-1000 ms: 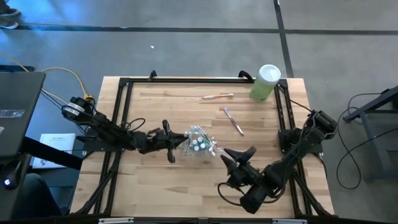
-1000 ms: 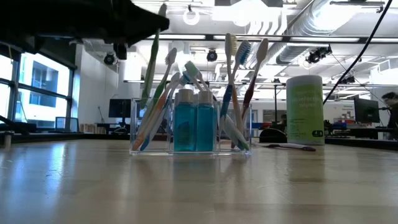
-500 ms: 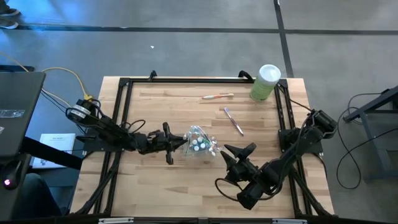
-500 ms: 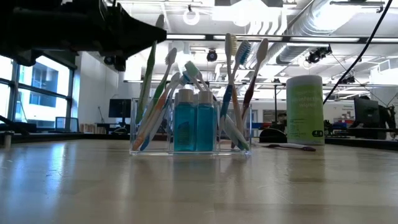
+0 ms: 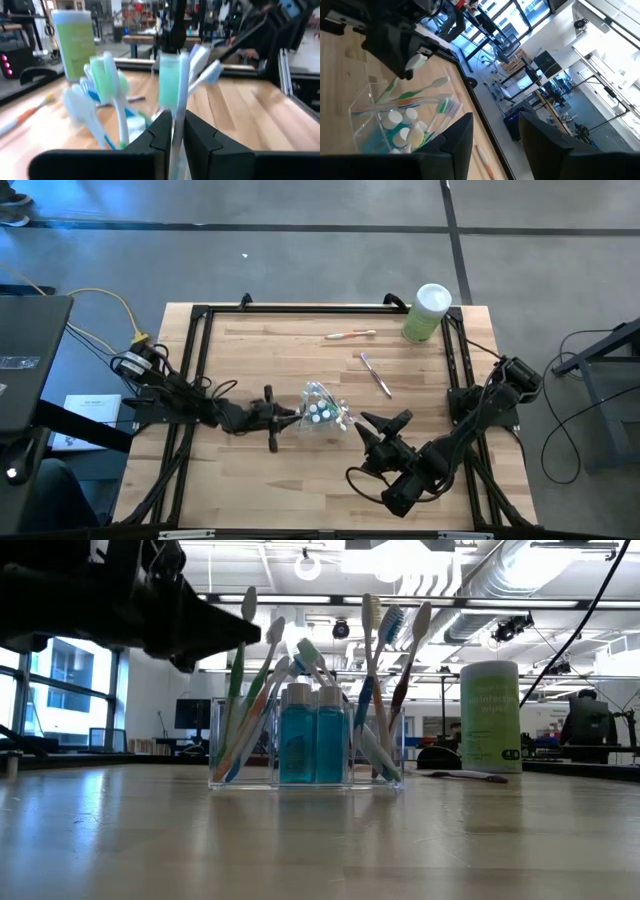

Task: Pick & Place toothbrushing station
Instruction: Put the green toothbrush into the left side of the transparent organizer, then put the purple toothbrush into the right side of the transparent organizer

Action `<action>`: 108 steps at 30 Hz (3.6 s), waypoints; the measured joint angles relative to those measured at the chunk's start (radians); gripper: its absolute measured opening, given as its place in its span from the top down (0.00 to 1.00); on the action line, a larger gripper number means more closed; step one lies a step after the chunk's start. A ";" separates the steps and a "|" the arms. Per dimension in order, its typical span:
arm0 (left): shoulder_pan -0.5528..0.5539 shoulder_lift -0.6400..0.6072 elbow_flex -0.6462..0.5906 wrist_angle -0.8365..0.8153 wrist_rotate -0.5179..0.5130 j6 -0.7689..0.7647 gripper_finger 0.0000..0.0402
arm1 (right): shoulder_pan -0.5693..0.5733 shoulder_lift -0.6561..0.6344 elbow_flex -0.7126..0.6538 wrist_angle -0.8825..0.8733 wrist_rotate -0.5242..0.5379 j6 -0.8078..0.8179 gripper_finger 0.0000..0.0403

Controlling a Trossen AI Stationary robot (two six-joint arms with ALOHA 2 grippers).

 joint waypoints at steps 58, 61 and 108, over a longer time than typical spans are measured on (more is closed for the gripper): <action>-0.311 -0.089 0.001 -0.087 -0.398 -0.134 0.68 | -1.070 -0.250 -0.382 0.109 -1.298 -0.065 0.63; -0.282 -0.089 0.001 -0.148 -0.333 -0.171 0.68 | -1.085 -0.250 -0.382 0.116 -1.289 -0.089 0.63; -0.222 -0.089 0.001 -0.238 -0.308 -0.144 0.68 | -1.109 -0.018 -0.382 0.332 -1.178 0.000 0.63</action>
